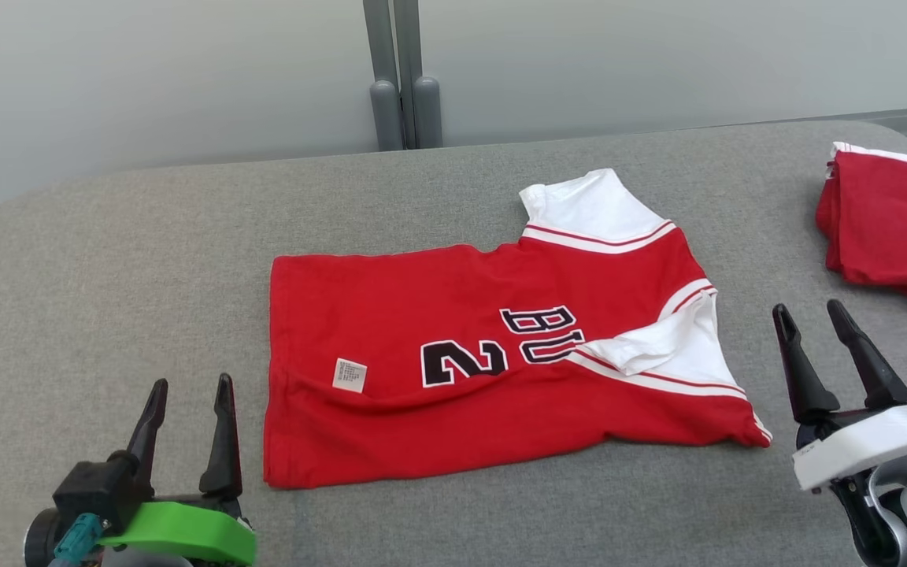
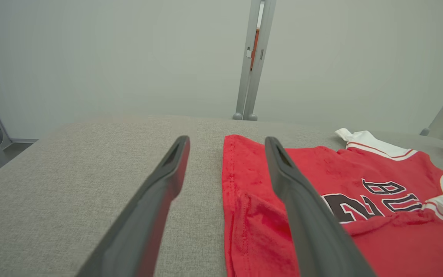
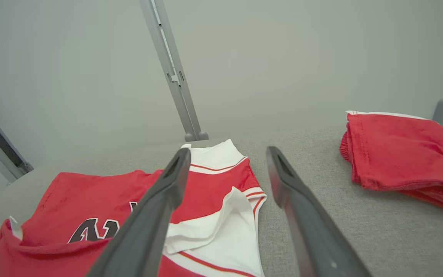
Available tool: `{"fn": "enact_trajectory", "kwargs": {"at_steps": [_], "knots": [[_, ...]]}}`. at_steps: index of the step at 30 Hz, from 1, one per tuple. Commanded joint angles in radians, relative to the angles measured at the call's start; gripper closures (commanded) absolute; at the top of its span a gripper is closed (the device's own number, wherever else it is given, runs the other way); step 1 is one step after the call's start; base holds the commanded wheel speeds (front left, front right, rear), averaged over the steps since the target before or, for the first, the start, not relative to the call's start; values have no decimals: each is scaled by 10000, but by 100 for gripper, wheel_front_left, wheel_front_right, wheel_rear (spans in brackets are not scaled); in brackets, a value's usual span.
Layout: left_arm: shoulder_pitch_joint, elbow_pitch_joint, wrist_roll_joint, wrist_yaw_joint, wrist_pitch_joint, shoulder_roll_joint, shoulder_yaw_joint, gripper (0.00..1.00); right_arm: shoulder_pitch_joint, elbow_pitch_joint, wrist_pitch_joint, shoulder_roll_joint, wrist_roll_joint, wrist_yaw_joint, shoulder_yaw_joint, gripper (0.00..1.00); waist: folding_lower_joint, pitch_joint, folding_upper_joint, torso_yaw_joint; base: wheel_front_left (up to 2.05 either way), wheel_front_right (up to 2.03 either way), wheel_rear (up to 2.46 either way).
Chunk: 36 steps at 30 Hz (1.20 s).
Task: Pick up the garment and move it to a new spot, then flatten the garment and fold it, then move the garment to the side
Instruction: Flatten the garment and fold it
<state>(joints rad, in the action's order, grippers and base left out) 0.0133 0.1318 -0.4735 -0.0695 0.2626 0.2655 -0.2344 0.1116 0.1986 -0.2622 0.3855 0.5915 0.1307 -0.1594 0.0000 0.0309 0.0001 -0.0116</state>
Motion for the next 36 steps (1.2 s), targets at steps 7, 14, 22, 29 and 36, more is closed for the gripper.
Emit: {"fn": "enact_trajectory", "kwargs": {"at_steps": [7,14,22,29,36], "knots": [[68,1347,-438,366,-2103,-39,-699,0,335,1501,1527,361,720,-2,-687,0,0,216,-1,-59,0,0,0],[624,1956,-612,514,-3606,-126,-1165,0,941,2454,3181,359,1255,-1,-926,0,0,728,-1,-137,0,0,0],[1252,2719,-876,530,-4378,-216,-1269,0,1528,3044,3973,114,1625,-1,-1408,0,0,1069,-1,-247,0,0,0],[1436,3243,-1080,584,-4538,-310,-1257,58,1572,3130,4175,13,2022,-1,-2094,44,0,1020,-1,-252,0,0,0],[1318,3332,-1262,702,-4413,-269,-1181,100,1663,3089,3740,107,2527,-1,-2489,100,0,698,-1,-98,0,0,0]]}}
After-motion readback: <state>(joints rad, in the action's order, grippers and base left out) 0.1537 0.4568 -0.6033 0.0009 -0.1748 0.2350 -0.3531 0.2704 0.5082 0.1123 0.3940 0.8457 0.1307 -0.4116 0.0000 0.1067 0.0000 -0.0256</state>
